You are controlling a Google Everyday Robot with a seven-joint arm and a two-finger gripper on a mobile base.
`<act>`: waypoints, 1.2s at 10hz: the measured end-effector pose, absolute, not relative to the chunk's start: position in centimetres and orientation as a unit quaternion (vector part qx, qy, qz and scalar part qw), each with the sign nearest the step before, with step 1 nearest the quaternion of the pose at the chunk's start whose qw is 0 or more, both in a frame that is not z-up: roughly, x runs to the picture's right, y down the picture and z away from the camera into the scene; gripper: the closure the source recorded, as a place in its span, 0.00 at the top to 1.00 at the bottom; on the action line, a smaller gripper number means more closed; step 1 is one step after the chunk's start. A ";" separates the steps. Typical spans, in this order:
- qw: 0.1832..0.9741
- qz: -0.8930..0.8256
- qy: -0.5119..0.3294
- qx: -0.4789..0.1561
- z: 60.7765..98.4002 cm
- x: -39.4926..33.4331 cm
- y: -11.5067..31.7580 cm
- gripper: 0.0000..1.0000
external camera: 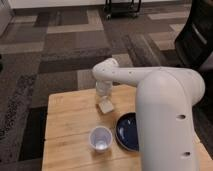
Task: Place the white sponge in the ceramic cup
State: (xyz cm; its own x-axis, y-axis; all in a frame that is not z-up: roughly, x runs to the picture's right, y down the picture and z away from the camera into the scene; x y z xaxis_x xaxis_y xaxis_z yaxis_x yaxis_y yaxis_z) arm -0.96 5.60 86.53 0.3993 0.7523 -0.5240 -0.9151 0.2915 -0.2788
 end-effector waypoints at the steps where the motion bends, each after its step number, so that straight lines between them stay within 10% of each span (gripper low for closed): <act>1: 0.793 0.526 0.146 -0.270 85.7 -0.9 5.1 0.00; 12: 0.785 0.567 0.136 -0.211 74.2 -0.4 4.2 0.00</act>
State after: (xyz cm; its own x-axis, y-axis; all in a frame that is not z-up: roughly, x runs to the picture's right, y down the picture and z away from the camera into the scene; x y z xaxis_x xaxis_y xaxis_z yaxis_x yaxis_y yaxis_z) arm -0.44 4.20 74.19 0.3203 0.8319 -0.4532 -0.9470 0.2681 -0.1771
